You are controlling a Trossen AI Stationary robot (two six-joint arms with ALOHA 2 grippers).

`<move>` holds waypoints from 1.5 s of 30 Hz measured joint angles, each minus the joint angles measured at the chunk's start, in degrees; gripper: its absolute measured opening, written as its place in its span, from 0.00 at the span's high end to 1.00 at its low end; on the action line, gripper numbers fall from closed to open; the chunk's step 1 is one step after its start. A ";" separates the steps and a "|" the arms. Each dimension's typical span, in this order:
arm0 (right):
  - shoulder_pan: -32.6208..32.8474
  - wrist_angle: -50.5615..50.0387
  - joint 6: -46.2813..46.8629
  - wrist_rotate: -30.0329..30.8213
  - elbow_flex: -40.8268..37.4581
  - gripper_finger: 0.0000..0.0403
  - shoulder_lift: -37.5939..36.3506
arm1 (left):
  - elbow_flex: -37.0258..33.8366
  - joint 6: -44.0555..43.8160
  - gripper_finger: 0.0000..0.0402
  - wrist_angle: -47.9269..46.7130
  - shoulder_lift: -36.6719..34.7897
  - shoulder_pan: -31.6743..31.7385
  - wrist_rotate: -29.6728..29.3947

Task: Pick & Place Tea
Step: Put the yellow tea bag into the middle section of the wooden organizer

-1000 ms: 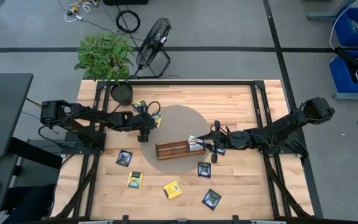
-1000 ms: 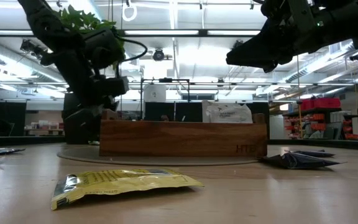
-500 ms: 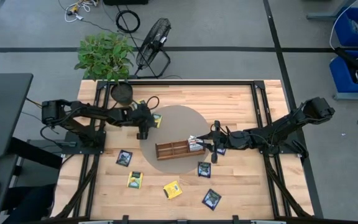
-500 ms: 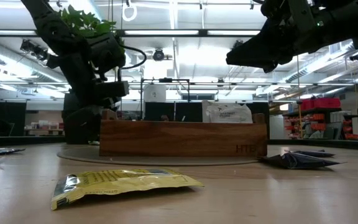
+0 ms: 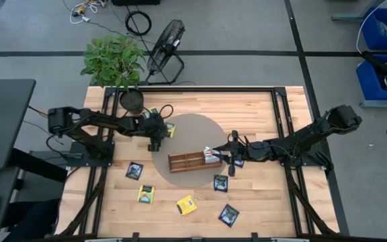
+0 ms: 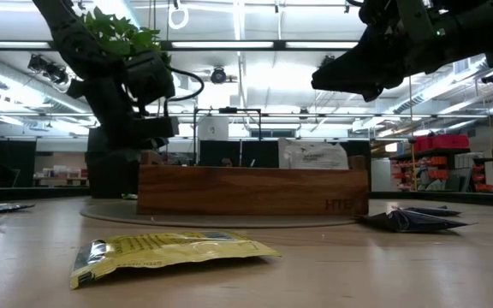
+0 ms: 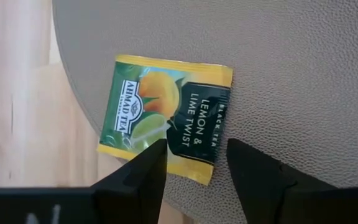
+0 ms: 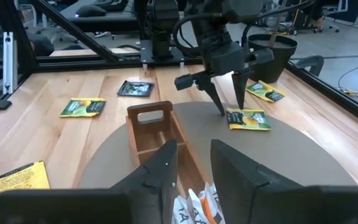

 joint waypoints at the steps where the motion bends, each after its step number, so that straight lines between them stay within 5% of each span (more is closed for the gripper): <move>1: 0.00 0.00 0.21 0.01 -0.02 0.74 0.00 | 0.00 0.40 0.57 0.14 0.40 -0.01 0.02; 10: 0.20 -0.02 0.33 -0.06 -0.01 0.74 0.00 | 0.02 0.74 0.72 0.41 2.08 0.00 1.59; 18: 0.20 -0.05 0.32 -0.10 -0.02 0.74 0.00 | -0.06 0.17 0.98 0.28 2.17 -0.11 2.32; 45: 0.18 -1.26 1.22 -0.53 -0.02 0.74 0.00 | 5.60 -0.16 0.95 -9.53 2.17 -3.76 -7.91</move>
